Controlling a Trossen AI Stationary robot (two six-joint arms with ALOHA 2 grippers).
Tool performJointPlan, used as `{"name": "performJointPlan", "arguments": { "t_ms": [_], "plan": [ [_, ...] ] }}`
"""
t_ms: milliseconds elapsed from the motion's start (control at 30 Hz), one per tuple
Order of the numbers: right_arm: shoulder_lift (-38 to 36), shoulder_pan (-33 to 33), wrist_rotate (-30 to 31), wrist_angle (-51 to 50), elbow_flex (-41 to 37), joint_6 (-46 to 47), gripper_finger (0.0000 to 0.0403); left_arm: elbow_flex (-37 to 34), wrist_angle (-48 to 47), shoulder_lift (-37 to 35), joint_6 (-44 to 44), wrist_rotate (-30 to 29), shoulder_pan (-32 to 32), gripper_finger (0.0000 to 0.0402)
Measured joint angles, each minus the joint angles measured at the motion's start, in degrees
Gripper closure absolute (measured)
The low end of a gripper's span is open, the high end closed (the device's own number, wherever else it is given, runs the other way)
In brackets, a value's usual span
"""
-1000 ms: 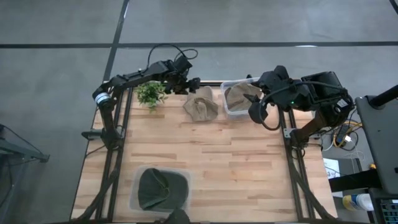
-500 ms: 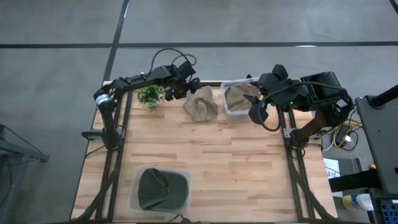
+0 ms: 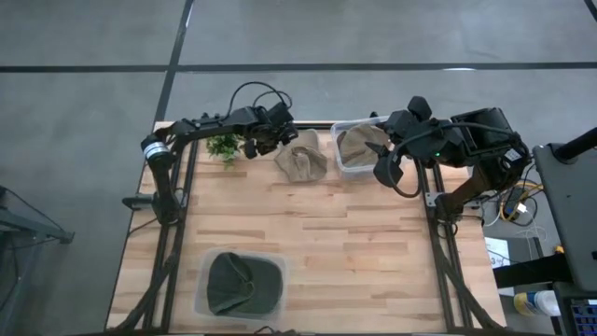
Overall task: Pick & Place hat
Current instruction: Put the brown cap into the top transparent bin
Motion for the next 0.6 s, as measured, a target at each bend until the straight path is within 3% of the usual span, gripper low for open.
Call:
{"name": "performJointPlan", "arguments": {
  "t_ms": [200,600],
  "plan": [
    [0.0,0.0,0.0,0.0,0.0,-1.2,0.0177,-2.4,3.3,0.0,-1.2,0.7,-0.8,0.0186],
    [0.0,0.0,0.0,0.5,0.0,-1.1,0.0177,-5.3,8.4,0.0,0.3,-5.3,-0.5,0.0186]
  ]
}}
